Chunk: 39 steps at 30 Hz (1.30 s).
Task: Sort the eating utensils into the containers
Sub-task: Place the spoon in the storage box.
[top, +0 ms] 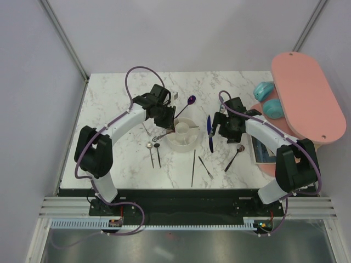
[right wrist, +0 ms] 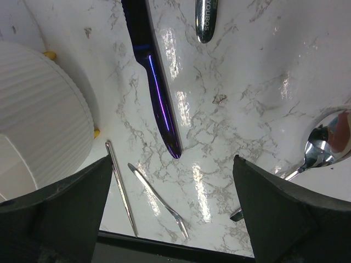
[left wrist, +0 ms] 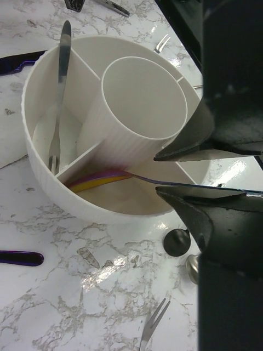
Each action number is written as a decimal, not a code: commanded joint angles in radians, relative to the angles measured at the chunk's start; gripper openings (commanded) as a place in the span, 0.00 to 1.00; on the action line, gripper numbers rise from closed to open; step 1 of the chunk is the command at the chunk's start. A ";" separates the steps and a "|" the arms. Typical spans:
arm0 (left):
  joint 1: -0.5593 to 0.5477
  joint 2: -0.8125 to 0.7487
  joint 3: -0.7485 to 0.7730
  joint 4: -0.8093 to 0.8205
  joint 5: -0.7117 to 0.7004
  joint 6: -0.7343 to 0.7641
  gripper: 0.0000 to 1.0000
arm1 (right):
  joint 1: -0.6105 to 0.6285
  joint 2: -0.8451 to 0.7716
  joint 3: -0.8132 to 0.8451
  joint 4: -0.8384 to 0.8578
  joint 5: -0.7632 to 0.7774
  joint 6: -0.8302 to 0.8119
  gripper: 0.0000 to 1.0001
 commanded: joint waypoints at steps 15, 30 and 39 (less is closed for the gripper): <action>0.027 -0.002 0.226 -0.020 -0.194 -0.007 0.45 | -0.002 -0.004 0.107 0.031 -0.071 -0.061 0.98; 0.127 -0.140 0.005 0.087 -0.191 -0.139 0.44 | 0.015 0.082 0.201 0.028 -0.180 -0.092 0.94; 0.174 -0.229 -0.124 0.121 -0.179 -0.227 0.44 | 0.018 0.085 0.270 0.002 -0.190 -0.119 0.95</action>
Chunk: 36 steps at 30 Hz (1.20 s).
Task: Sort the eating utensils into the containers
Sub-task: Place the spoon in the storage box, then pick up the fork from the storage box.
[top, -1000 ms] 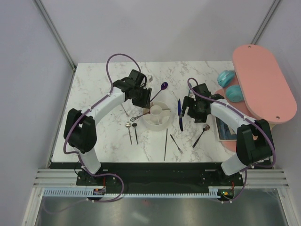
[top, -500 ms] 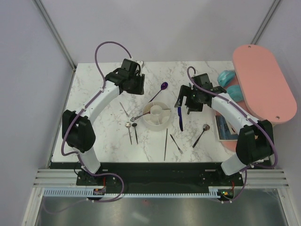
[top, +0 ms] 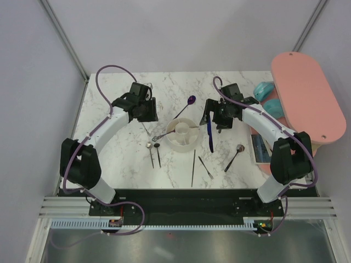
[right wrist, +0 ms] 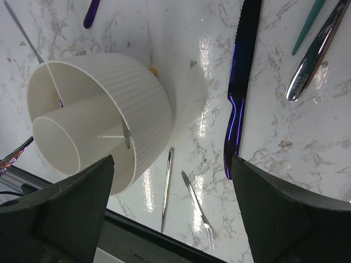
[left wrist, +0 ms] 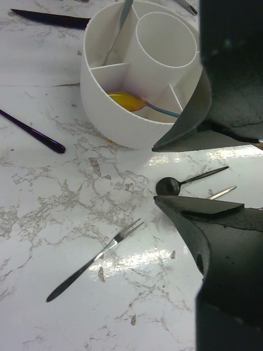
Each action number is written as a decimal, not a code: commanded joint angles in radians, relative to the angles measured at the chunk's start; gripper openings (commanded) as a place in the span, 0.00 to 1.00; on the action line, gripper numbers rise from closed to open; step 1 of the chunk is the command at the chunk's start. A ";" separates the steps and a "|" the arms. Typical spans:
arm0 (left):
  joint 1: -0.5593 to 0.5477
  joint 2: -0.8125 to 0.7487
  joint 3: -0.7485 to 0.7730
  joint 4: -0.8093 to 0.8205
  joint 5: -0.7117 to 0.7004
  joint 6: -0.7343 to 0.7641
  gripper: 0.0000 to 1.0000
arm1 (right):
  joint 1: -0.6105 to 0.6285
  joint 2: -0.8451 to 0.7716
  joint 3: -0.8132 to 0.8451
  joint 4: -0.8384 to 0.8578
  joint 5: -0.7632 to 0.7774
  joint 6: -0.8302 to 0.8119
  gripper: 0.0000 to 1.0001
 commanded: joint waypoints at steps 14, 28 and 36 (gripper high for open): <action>0.085 -0.196 -0.116 0.088 0.033 -0.105 0.44 | 0.002 0.031 0.061 -0.031 0.011 -0.069 0.96; 0.137 -0.218 -0.152 0.091 0.033 -0.086 0.43 | -0.005 0.091 0.228 -0.154 0.340 -0.161 0.96; 0.145 -0.260 -0.172 0.091 0.033 -0.099 0.43 | -0.004 0.057 0.199 -0.071 0.302 -0.173 0.97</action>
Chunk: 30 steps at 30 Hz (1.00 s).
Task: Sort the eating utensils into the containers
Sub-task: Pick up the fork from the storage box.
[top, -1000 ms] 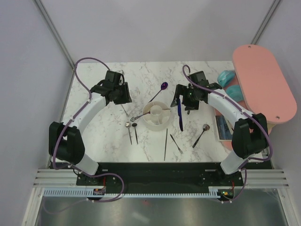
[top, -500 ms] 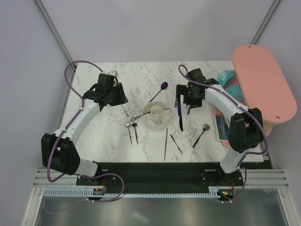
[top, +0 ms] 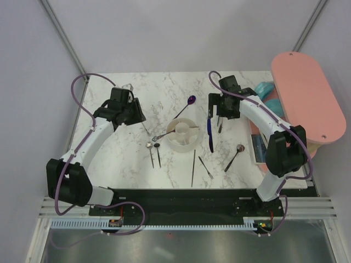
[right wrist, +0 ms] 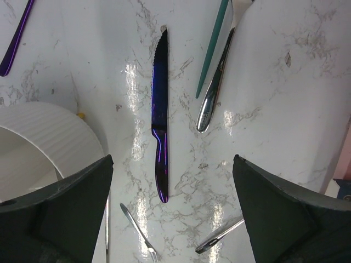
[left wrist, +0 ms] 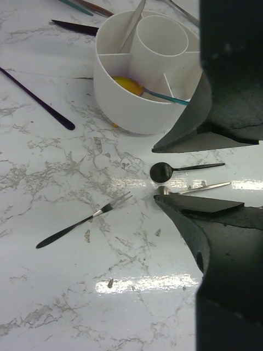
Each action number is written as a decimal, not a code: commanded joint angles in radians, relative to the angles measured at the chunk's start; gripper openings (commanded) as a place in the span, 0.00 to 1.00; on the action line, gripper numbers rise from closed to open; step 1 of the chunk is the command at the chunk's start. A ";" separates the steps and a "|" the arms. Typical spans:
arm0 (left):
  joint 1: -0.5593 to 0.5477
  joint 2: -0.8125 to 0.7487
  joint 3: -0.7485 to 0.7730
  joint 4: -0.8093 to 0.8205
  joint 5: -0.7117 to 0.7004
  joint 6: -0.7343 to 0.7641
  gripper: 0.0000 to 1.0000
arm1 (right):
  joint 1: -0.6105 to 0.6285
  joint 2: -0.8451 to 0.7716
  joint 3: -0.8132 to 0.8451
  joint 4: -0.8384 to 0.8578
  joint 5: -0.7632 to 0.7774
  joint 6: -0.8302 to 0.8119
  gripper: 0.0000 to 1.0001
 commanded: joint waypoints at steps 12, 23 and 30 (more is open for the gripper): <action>0.038 -0.064 -0.006 0.010 0.001 -0.022 0.43 | -0.004 0.047 0.065 0.091 -0.202 -0.003 0.94; 0.040 -0.058 -0.032 0.012 0.013 -0.033 0.43 | 0.048 0.082 0.055 0.079 -0.348 -0.006 0.79; 0.040 -0.050 -0.034 0.012 0.022 -0.037 0.43 | 0.066 0.068 0.050 0.068 -0.380 0.004 0.72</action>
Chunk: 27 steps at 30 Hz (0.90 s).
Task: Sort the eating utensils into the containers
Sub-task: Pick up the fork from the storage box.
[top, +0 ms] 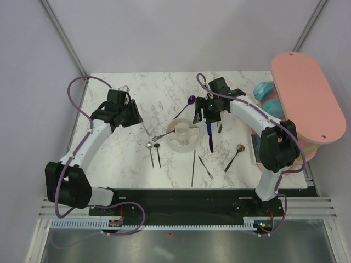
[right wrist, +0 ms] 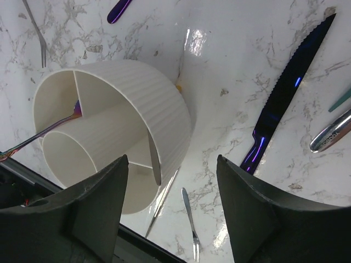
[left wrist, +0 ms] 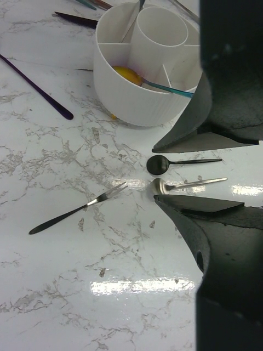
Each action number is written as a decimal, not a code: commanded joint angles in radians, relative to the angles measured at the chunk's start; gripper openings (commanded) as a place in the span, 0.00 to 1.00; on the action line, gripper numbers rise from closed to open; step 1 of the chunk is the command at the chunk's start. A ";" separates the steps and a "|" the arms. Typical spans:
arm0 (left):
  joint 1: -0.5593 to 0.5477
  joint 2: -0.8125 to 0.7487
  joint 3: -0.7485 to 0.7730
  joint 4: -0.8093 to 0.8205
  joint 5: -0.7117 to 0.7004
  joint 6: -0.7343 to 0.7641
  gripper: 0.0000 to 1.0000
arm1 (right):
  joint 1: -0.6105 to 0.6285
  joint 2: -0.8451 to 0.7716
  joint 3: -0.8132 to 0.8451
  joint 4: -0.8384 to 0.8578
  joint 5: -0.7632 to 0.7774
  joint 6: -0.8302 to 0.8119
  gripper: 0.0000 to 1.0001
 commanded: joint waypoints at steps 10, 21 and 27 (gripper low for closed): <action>0.006 -0.019 -0.026 0.036 0.060 -0.022 0.37 | 0.010 -0.020 -0.031 -0.005 -0.047 0.001 0.56; 0.006 0.001 -0.015 0.041 0.054 -0.009 0.38 | 0.028 0.003 -0.023 -0.007 -0.062 0.009 0.51; 0.006 0.001 -0.028 0.041 0.048 -0.003 0.38 | 0.039 0.000 -0.015 0.003 -0.044 0.020 0.43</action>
